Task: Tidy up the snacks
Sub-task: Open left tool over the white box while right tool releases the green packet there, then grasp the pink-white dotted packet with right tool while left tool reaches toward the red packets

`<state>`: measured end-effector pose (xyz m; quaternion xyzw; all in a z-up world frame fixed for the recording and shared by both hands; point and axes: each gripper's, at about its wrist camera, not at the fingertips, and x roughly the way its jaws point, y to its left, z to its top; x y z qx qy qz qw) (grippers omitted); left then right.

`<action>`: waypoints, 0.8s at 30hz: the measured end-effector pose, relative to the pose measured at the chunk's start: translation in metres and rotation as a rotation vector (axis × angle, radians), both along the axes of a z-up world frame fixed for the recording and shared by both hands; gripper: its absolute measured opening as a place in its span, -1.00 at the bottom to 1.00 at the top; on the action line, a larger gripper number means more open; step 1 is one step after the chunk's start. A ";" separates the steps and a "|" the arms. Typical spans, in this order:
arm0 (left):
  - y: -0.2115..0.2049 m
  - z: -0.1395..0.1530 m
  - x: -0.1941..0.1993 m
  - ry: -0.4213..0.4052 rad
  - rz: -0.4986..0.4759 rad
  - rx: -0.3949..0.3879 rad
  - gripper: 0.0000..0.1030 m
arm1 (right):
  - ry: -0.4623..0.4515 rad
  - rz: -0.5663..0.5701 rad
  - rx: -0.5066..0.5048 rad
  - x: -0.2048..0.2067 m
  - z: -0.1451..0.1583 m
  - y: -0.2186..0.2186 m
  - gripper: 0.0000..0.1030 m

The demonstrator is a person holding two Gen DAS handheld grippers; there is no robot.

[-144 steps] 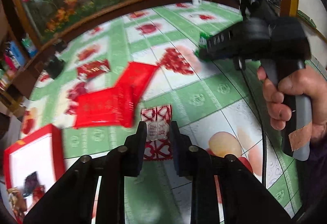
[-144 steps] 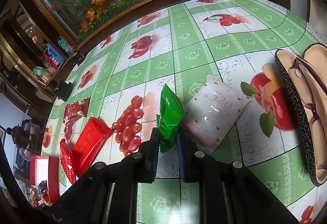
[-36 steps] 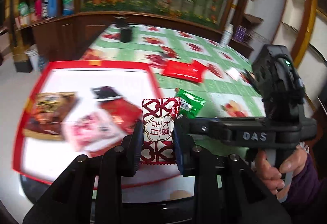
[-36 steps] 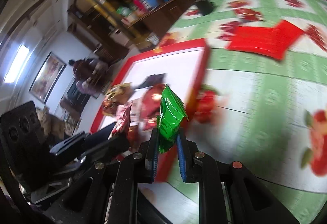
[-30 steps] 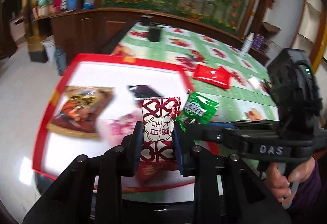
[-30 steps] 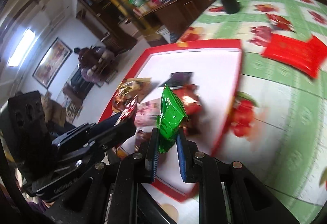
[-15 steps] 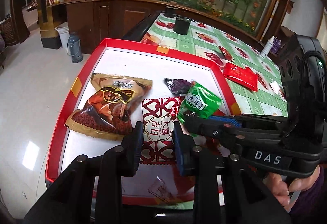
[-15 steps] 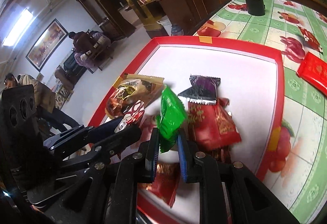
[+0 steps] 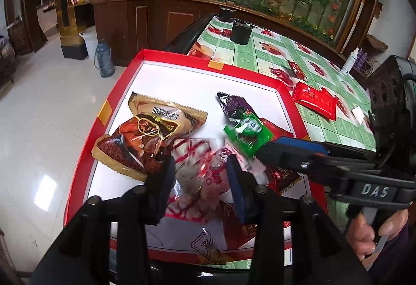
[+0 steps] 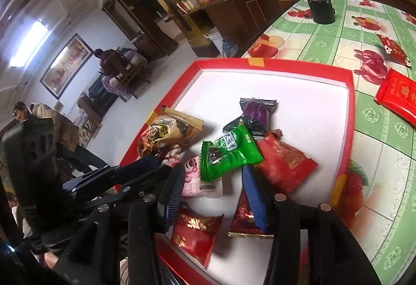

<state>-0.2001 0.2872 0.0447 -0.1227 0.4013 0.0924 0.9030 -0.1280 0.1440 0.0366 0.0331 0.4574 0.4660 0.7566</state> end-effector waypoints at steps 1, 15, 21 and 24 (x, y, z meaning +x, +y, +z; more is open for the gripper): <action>-0.003 0.002 -0.001 -0.003 0.014 0.034 -0.05 | -0.002 -0.005 0.008 0.001 0.000 -0.006 -0.03; -0.085 0.016 0.024 -0.038 -0.151 0.241 0.42 | 0.001 -0.278 0.059 0.039 -0.010 -0.157 0.07; -0.134 0.012 0.044 0.001 -0.280 0.246 0.42 | 0.028 -0.446 0.107 0.059 -0.014 -0.231 0.08; -0.155 0.009 0.053 0.025 -0.325 0.254 0.42 | 0.000 -0.524 0.100 0.064 -0.011 -0.255 0.08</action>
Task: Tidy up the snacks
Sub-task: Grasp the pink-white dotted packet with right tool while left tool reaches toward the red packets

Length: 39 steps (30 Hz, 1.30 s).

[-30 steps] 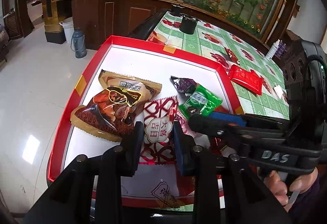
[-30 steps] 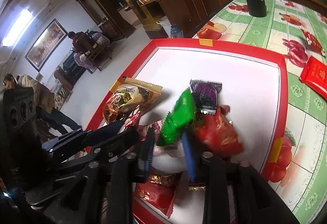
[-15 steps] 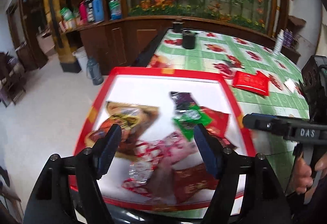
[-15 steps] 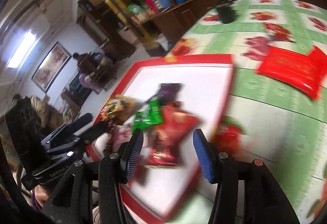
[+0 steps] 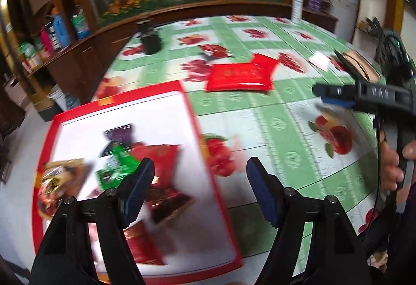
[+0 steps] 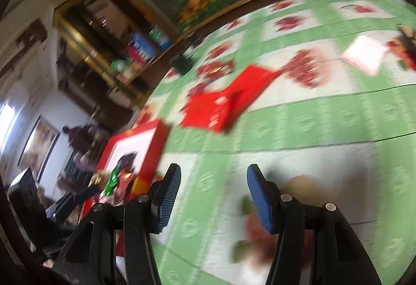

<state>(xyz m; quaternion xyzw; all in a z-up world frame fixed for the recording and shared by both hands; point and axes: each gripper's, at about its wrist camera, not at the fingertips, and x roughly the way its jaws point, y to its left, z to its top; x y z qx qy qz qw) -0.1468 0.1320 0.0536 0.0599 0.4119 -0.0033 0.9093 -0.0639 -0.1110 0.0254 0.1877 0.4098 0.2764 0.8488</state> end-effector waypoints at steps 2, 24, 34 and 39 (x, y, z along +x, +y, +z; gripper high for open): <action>-0.014 -0.004 0.004 0.017 -0.032 0.008 0.42 | -0.007 -0.052 -0.007 0.004 0.001 -0.016 0.08; -0.028 0.027 0.129 0.019 0.017 0.036 0.42 | 0.104 -0.571 -0.092 0.078 -0.005 -0.130 0.24; 0.005 0.027 0.234 0.019 0.198 0.054 0.42 | 0.167 -0.669 -0.133 0.125 -0.009 -0.114 0.24; 0.006 0.014 0.270 0.048 0.240 0.105 0.42 | 0.167 -0.664 -0.209 0.141 -0.009 -0.099 0.29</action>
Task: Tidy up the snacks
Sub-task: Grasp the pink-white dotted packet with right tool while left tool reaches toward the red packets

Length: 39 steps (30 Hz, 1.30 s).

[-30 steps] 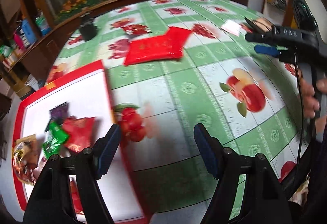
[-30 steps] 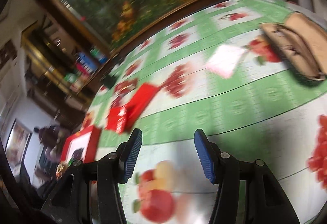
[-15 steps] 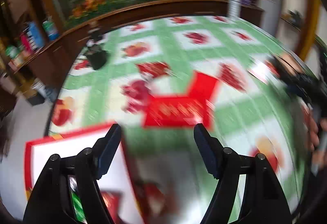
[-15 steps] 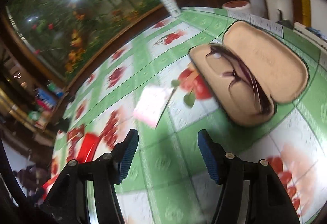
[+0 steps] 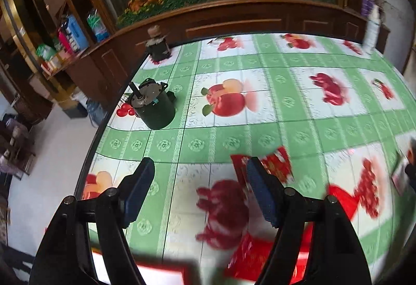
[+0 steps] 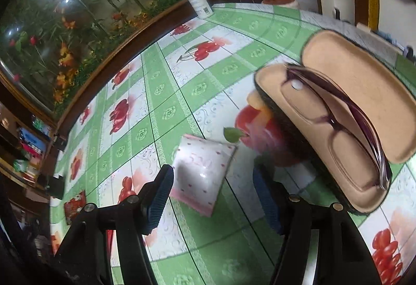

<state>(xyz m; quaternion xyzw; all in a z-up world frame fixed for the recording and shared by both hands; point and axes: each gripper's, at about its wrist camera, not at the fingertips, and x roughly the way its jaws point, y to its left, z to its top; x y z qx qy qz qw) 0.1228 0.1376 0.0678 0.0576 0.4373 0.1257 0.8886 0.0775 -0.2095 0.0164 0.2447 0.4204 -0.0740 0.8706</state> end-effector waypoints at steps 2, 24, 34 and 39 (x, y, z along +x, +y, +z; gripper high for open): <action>0.002 -0.005 0.010 0.010 0.016 -0.021 0.42 | 0.008 0.017 -0.054 0.005 0.000 0.009 0.35; -0.049 -0.052 0.017 0.133 -0.223 -0.031 0.42 | 0.031 0.070 -0.395 0.021 -0.004 0.038 -0.17; -0.058 -0.031 -0.013 0.142 -0.321 -0.063 0.41 | 0.039 0.077 -0.365 0.022 -0.004 0.029 -0.15; -0.060 -0.022 -0.020 0.155 -0.330 -0.135 0.41 | 0.042 0.078 -0.361 0.023 -0.004 0.027 -0.12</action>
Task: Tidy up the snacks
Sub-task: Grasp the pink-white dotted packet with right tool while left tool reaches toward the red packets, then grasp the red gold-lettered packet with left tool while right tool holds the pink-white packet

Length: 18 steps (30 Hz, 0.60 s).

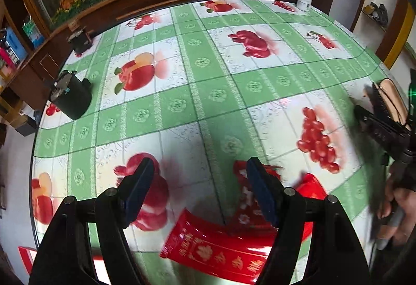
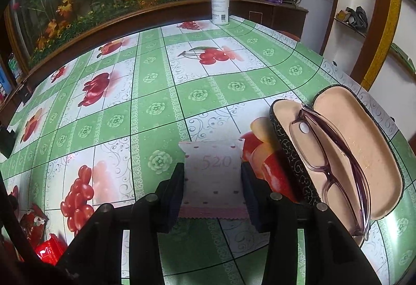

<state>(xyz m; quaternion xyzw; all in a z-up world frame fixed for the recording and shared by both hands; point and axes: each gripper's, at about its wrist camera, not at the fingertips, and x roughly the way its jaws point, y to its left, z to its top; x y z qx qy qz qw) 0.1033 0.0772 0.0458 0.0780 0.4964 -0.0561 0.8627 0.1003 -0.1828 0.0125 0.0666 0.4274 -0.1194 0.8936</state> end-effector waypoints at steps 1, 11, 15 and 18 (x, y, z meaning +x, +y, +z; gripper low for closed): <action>-0.004 -0.001 -0.002 0.004 -0.010 -0.002 0.41 | -0.001 -0.001 0.000 0.000 0.000 0.000 -0.12; -0.023 -0.021 -0.002 0.099 -0.004 -0.065 0.43 | -0.003 -0.001 -0.005 -0.001 0.000 0.000 -0.11; -0.025 -0.017 -0.007 0.108 -0.008 -0.111 0.42 | -0.002 -0.002 -0.006 -0.001 0.000 0.000 -0.10; -0.030 -0.023 -0.008 0.131 -0.017 -0.101 0.42 | -0.003 -0.004 -0.010 -0.001 0.000 0.001 -0.08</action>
